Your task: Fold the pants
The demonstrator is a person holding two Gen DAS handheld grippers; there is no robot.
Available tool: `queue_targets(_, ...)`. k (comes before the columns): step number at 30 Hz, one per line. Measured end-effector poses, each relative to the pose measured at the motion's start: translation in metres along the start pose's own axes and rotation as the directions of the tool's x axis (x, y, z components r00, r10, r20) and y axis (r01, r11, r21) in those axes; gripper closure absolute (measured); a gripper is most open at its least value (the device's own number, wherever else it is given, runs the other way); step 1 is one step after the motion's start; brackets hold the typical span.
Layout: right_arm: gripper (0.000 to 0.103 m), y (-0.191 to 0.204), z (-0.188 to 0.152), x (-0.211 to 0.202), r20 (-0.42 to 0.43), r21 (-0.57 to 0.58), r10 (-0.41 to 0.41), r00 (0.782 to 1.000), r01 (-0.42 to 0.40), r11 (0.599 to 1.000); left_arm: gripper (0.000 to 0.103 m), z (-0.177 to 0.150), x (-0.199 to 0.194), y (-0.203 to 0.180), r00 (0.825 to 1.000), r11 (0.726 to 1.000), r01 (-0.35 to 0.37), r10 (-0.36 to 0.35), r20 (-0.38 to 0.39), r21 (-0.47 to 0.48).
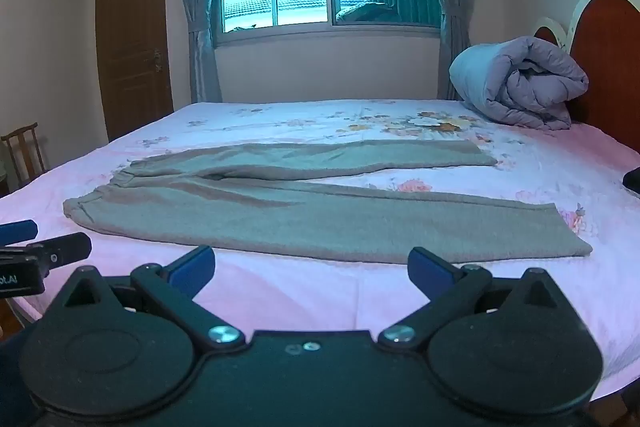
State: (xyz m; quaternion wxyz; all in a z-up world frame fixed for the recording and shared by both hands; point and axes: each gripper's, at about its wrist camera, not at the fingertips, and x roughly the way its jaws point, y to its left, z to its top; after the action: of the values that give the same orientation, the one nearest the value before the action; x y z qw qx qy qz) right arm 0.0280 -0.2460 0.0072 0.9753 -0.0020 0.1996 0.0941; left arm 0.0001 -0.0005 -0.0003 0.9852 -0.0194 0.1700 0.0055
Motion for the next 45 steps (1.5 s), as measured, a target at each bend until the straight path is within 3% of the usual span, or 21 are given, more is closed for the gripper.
queue_targets(45,0.006,-0.013,-0.001,0.013,-0.034,0.035,0.000,0.999,0.001,0.999,0.000,-0.002,0.011,-0.002,1.000,1.000,-0.002,0.003,-0.028,0.016)
